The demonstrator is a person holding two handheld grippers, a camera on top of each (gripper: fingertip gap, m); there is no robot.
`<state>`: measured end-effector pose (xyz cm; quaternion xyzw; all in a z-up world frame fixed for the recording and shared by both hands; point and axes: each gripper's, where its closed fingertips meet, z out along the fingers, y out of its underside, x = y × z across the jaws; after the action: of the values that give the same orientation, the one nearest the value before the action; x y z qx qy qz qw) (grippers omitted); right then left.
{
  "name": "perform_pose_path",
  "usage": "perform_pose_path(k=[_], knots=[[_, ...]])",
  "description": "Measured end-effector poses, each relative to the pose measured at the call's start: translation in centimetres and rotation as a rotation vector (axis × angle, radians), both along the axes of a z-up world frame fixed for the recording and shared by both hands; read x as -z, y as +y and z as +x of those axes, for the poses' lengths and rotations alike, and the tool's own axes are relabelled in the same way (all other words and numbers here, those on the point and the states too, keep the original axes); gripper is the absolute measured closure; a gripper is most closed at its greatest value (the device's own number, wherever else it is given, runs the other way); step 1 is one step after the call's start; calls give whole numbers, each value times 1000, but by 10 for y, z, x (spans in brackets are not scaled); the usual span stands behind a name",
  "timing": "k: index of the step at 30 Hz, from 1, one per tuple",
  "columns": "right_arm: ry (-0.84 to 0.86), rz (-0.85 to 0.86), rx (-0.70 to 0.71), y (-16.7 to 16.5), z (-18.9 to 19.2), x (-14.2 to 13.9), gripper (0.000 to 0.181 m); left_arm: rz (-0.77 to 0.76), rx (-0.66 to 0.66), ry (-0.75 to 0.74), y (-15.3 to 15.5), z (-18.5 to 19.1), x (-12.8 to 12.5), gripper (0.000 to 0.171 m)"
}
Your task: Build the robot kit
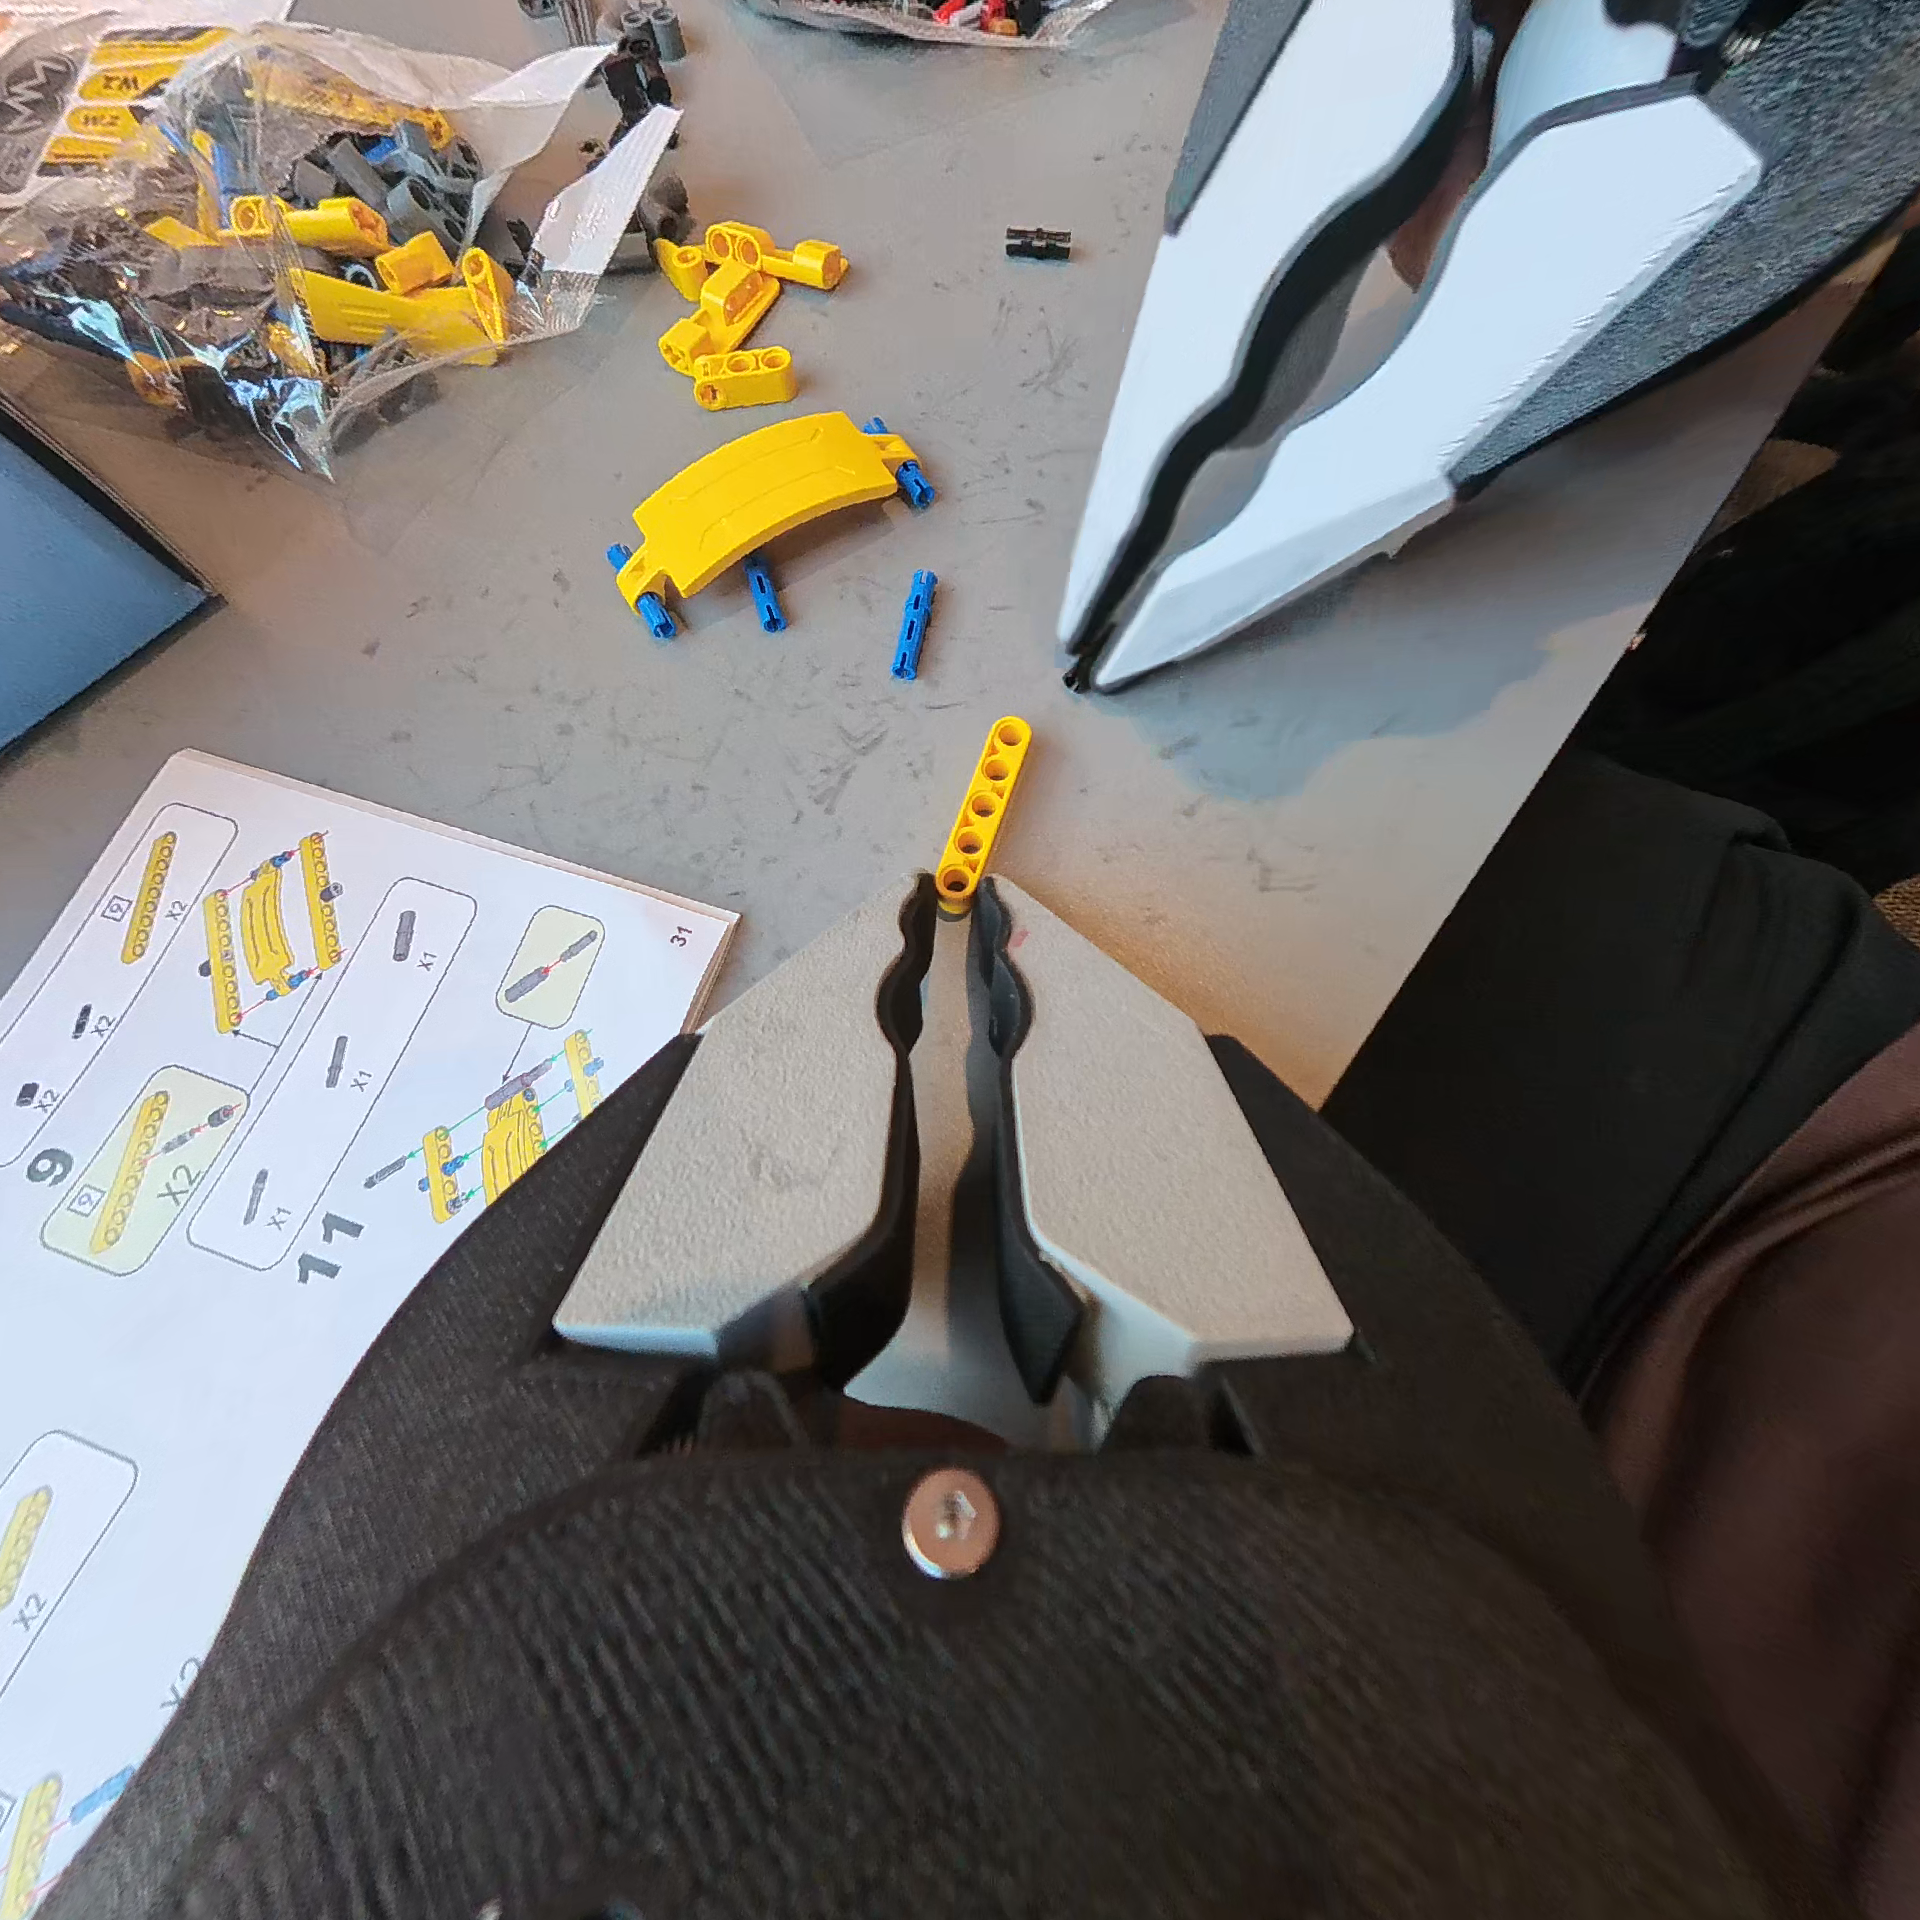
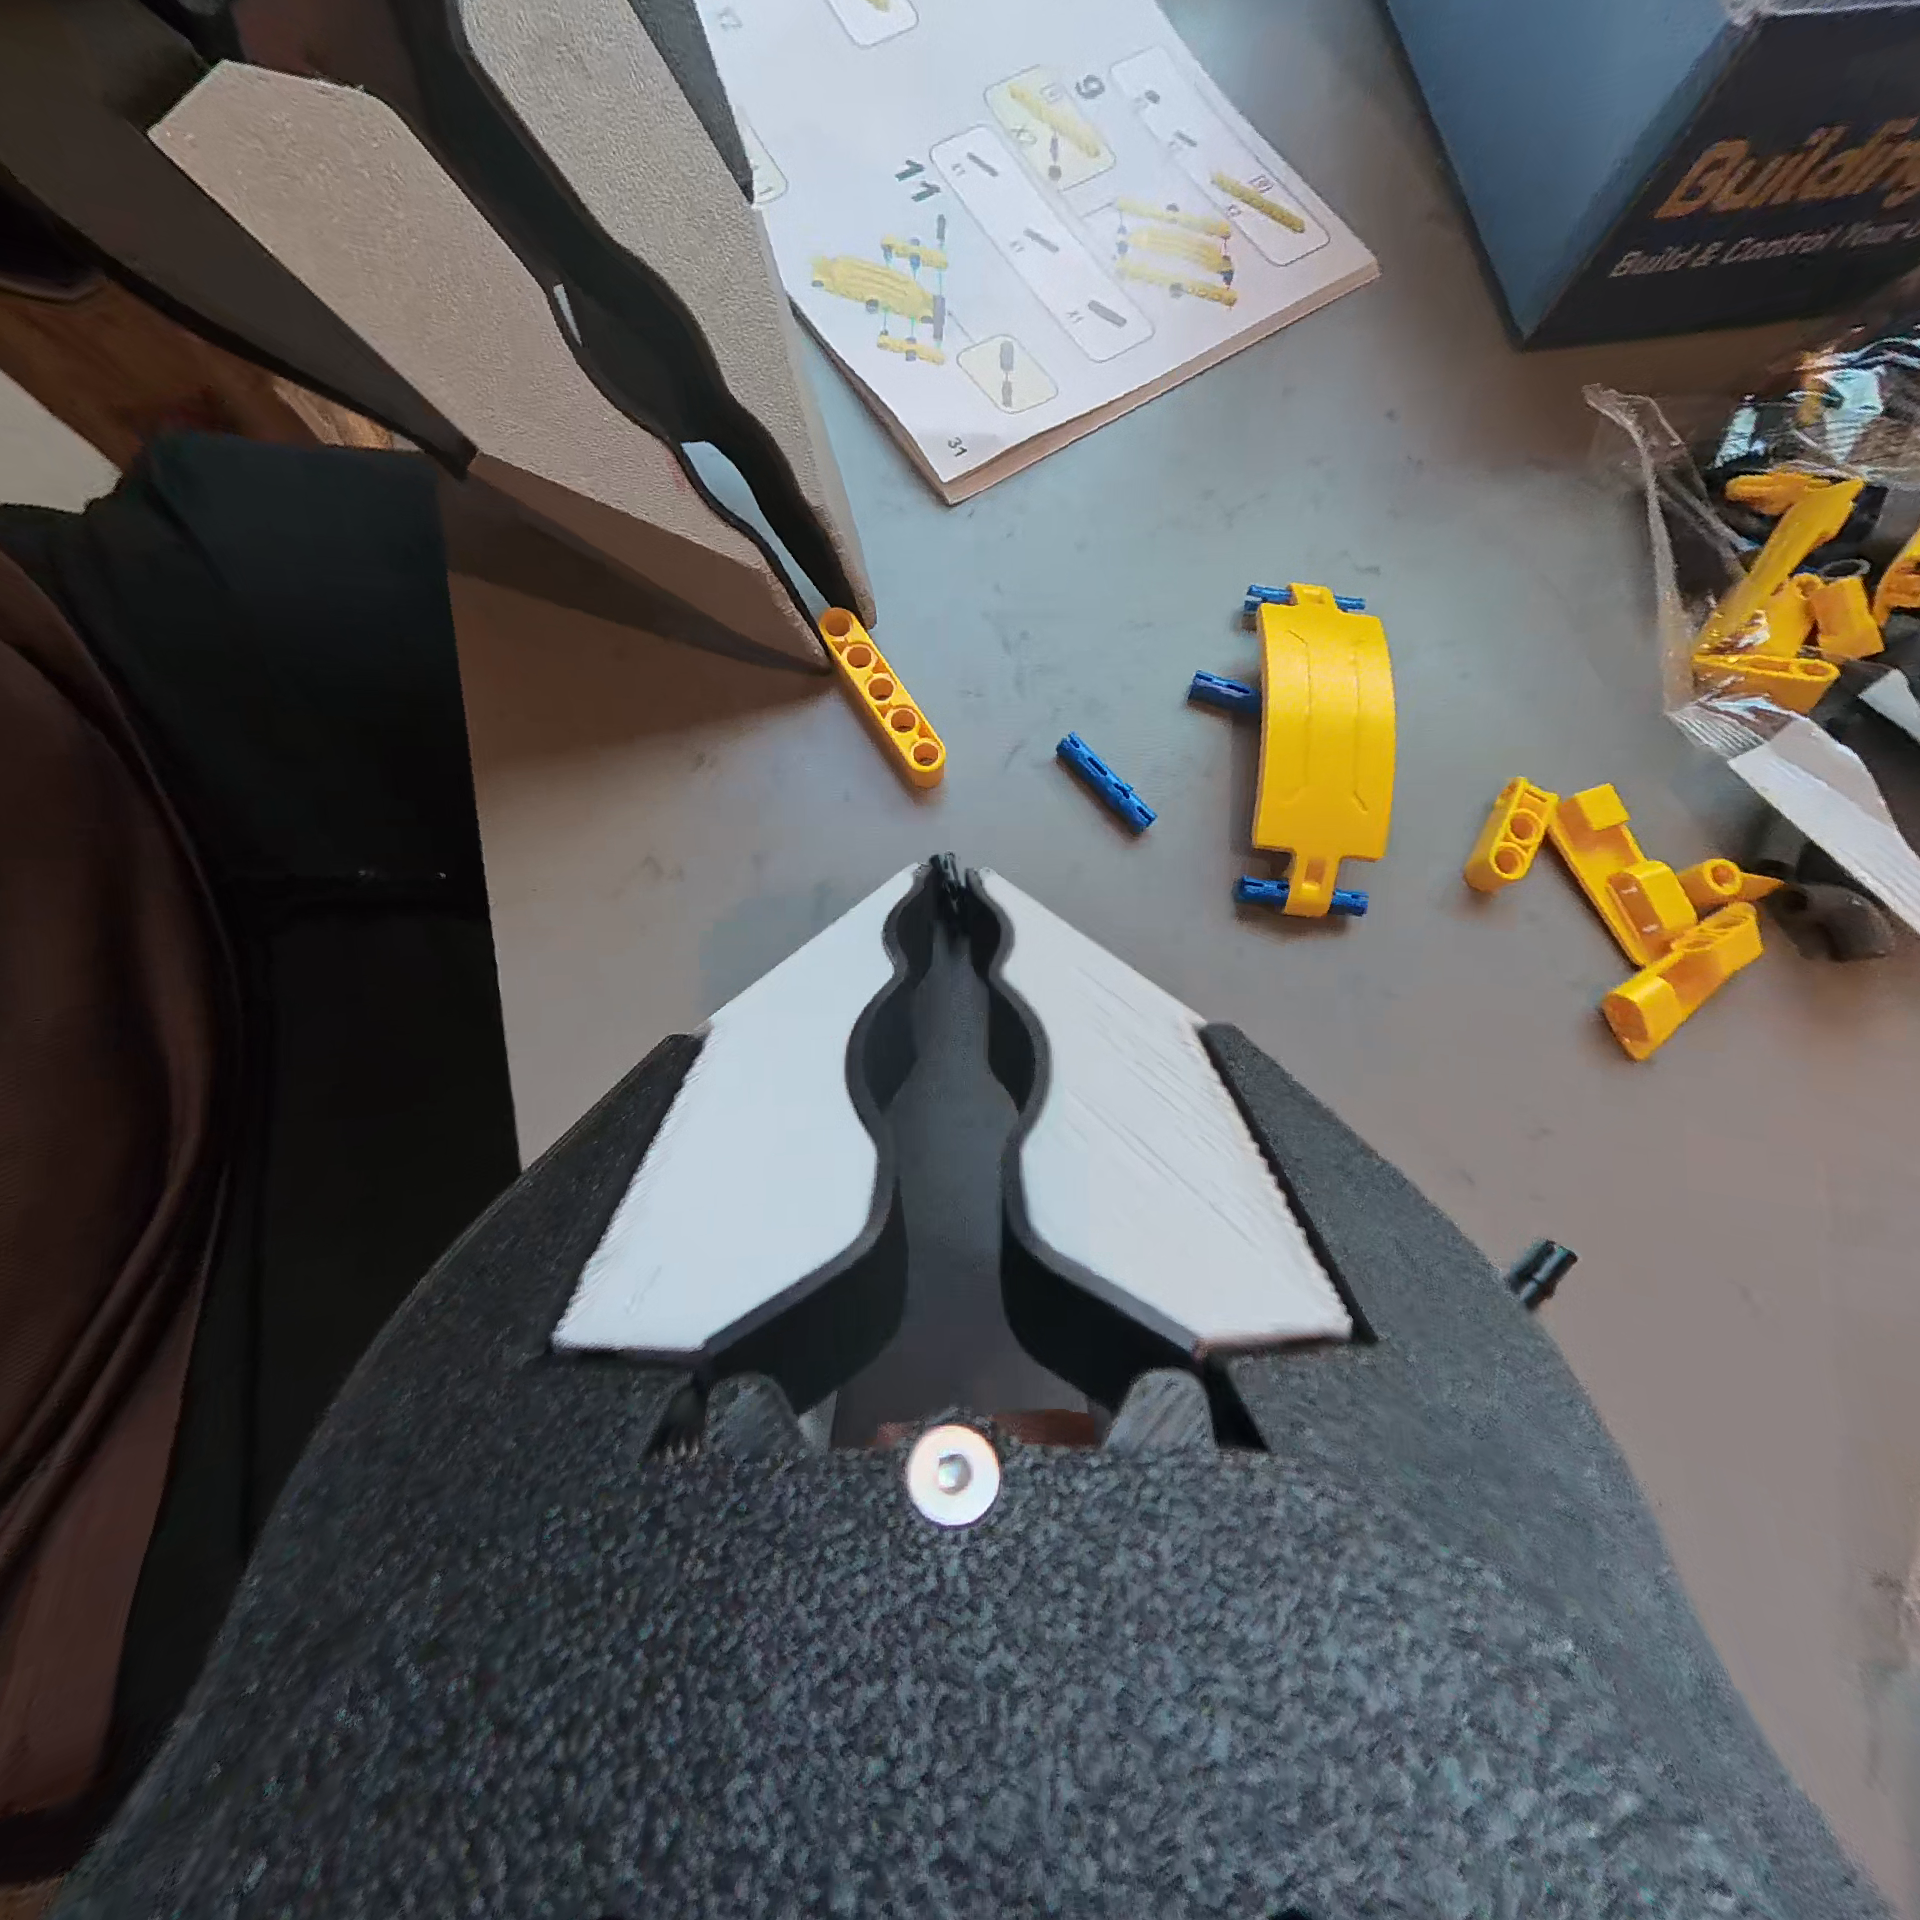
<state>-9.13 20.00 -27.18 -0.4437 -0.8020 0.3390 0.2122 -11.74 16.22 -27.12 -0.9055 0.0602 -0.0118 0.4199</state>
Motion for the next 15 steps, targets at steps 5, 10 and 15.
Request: perform_pose_path(k=[5, 10, 15], knots=[[22, -8, -3, -1, 0, -3, 177, 1, -1, 2, 0, 0, 0, 167], [94, -135, 42, 6, 1, -23, 177, 4, 4, 10, -1, 0, 0, 167], [185, -293, 34, 1, 0, -48, 177, 10, 17, 19, -1, 2, -1, 167]])
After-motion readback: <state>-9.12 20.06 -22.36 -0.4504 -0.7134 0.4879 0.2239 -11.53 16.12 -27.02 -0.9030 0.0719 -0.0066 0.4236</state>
